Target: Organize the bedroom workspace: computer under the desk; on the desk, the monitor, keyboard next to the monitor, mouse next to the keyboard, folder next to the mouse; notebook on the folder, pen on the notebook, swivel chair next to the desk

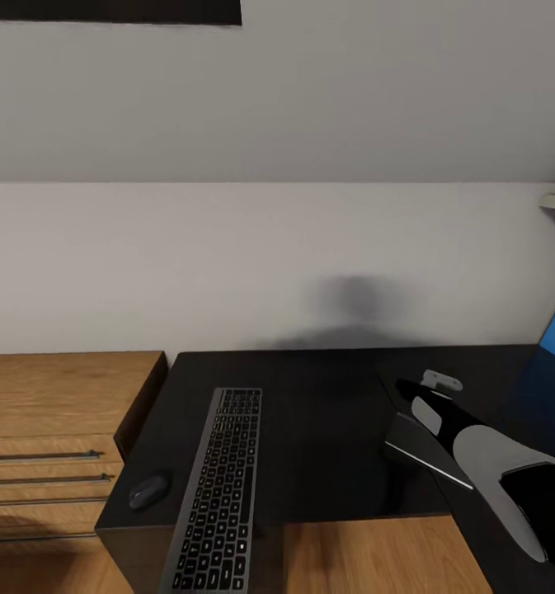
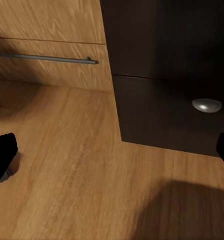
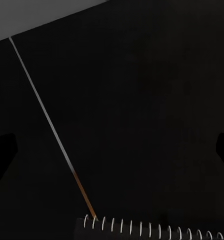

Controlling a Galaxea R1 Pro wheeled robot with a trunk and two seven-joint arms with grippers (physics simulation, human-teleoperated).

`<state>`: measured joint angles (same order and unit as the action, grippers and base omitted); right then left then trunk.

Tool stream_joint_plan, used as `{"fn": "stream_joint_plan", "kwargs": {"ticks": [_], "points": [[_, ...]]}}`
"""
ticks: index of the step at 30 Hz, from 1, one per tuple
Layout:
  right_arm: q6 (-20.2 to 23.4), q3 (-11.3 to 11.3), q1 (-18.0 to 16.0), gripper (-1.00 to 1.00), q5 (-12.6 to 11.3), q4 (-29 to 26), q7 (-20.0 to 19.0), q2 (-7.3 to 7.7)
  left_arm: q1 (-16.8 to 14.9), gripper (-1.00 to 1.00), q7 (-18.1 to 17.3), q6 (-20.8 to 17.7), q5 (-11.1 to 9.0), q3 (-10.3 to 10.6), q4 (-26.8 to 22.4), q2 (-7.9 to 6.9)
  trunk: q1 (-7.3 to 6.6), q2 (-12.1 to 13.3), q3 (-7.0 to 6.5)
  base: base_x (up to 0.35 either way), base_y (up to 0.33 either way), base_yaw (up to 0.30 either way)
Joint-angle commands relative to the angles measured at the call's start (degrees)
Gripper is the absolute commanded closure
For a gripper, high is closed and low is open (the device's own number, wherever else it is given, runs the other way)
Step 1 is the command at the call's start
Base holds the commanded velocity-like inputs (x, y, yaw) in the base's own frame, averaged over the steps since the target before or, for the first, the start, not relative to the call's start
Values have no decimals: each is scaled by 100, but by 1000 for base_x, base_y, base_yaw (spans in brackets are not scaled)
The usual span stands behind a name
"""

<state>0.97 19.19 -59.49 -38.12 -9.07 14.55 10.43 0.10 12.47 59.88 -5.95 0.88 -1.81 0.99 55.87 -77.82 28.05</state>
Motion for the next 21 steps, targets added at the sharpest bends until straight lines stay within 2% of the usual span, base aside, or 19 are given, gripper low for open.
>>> {"fn": "stream_joint_plan", "kwargs": {"ticks": [1,21], "points": [[10,49,-2,-100,-47,-11,30,3,2,-100,-27,12,-59,15,-8,0,23,-44,24,0,0,0],[51,58,-1,-100,-54,-7,43,3,2,-100,-20,12,-73,17,-12,1,462,-847,383,0,0,0]]}}
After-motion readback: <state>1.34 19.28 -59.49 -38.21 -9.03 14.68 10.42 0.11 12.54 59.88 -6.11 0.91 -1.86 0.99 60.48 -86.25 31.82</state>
